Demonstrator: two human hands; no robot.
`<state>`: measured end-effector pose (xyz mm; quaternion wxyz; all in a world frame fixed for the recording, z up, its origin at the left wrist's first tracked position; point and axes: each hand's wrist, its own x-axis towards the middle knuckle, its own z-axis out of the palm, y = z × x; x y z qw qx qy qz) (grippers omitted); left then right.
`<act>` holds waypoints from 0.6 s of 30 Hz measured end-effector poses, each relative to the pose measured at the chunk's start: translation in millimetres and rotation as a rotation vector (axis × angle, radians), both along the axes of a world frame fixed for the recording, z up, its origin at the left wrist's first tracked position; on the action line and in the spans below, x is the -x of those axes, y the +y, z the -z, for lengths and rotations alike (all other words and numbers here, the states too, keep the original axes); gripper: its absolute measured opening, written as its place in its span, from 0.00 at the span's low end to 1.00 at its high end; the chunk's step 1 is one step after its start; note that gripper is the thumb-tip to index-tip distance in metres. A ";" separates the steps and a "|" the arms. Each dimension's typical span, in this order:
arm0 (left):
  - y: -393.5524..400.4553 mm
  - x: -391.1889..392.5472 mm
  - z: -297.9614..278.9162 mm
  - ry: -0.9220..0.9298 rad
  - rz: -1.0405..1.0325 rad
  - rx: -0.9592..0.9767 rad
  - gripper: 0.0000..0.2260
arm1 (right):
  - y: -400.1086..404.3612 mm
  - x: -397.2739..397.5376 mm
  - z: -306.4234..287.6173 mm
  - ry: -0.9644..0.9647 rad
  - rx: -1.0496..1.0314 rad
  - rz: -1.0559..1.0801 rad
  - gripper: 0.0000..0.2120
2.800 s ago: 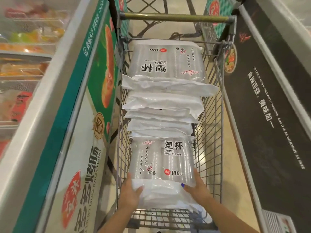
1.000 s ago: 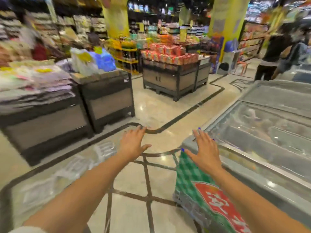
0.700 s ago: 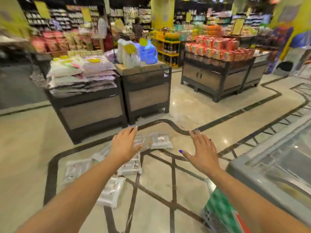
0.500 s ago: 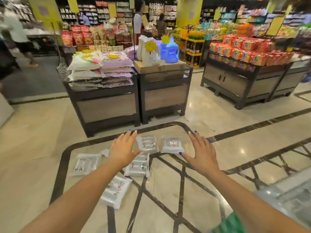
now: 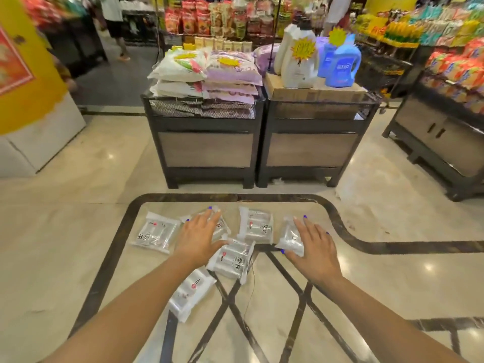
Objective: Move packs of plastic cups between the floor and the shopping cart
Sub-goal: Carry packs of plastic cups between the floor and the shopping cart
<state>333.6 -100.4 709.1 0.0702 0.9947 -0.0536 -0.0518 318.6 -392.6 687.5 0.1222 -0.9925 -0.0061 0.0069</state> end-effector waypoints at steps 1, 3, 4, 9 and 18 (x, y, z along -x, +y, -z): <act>4.9 -13.4 6.4 0.012 -0.010 0.000 0.35 | 4.5 -15.0 7.1 0.012 0.000 -0.012 0.40; 16.0 -43.2 20.1 0.030 -0.014 -0.012 0.35 | 13.6 -46.9 19.9 0.040 -0.010 -0.029 0.40; 22.0 -59.0 26.3 0.039 -0.010 -0.023 0.35 | 18.7 -63.4 26.1 0.050 -0.013 -0.032 0.39; 50.8 -155.9 51.0 0.045 0.074 -0.064 0.35 | 45.2 -151.2 53.7 0.082 -0.041 0.015 0.40; 63.9 -267.6 116.7 0.162 0.171 -0.097 0.36 | 69.9 -245.5 125.5 0.196 -0.081 -0.029 0.39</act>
